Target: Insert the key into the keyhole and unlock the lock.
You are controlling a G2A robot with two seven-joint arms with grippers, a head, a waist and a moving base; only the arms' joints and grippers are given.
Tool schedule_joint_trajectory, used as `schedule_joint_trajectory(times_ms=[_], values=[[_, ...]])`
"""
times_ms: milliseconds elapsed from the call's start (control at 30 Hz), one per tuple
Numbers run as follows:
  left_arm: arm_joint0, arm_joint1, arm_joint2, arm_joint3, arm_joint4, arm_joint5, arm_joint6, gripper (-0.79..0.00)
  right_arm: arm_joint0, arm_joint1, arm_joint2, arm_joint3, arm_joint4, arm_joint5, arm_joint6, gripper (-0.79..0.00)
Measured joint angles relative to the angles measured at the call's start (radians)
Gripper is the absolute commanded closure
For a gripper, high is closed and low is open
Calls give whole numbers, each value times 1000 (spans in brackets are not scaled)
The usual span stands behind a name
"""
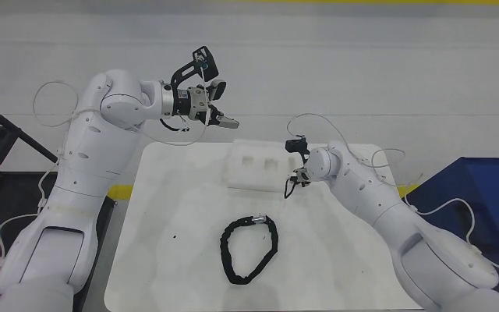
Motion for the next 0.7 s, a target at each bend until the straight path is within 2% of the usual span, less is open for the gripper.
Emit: schedule_joint_trajectory(times_ms=[167, 300, 367, 433, 700], values=[[0, 0, 0, 0, 0, 0, 0, -785, 4, -15, 2, 31, -8, 3, 3, -77], [0, 0, 0, 0, 0, 0, 0, -785, 7, -26, 4, 52, -13, -3, 1, -92], [0, 0, 0, 0, 0, 0, 0, -785, 7, -32, 7, 65, -14, -4, -3, -71], [0, 0, 0, 0, 0, 0, 0, -785, 8, -38, 9, 76, -14, -5, -5, 0], [0, 0, 0, 0, 0, 0, 0, -785, 23, -59, 11, 106, -42, -2, -14, 0]])
